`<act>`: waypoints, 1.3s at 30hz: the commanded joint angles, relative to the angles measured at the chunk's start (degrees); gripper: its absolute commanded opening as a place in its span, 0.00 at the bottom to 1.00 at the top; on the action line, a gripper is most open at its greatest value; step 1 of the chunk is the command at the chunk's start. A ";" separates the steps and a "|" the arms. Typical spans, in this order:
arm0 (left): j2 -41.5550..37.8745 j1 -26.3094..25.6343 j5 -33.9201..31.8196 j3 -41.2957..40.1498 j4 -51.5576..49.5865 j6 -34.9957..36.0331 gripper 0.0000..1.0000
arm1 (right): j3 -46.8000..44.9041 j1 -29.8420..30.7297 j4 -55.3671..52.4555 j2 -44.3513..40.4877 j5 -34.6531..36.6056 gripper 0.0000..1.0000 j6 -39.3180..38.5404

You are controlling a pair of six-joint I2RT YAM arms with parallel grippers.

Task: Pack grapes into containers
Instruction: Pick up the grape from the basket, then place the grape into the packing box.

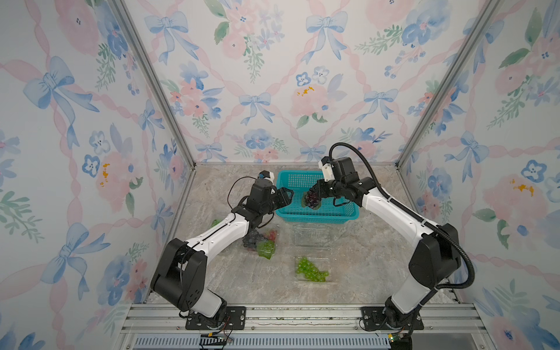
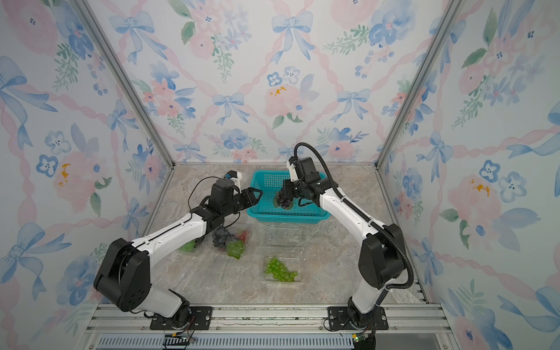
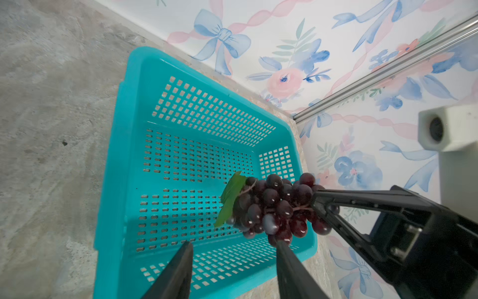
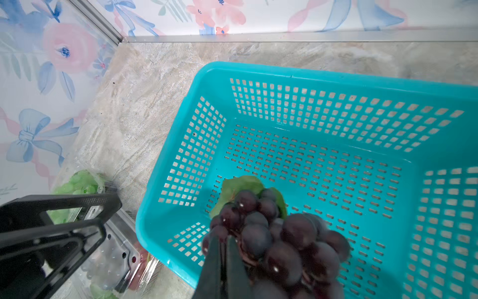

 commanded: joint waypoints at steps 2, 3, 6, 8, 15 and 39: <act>-1.75 0.43 0.21 0.47 0.74 0.57 0.54 | -1.75 -0.35 -0.91 -3.45 0.21 0.00 -0.13; -1.97 0.39 0.17 0.40 0.75 0.57 0.54 | -2.20 -0.28 -1.06 -4.53 0.12 0.00 0.04; -2.58 0.47 -0.21 0.24 0.73 0.65 0.54 | -3.19 -0.09 -1.70 -7.20 -0.03 0.00 0.46; -3.02 0.52 -0.47 0.07 0.78 0.59 0.54 | -4.03 0.35 -2.33 -9.12 -0.06 0.00 0.54; -4.78 0.59 -1.35 -1.35 0.91 0.06 0.54 | -8.34 3.37 -4.19 -17.25 2.50 0.00 1.34; -19.57 -3.51 -2.85 -12.82 1.61 -0.37 0.55 | -34.27 29.29 0.41 -36.65 23.63 0.00 13.65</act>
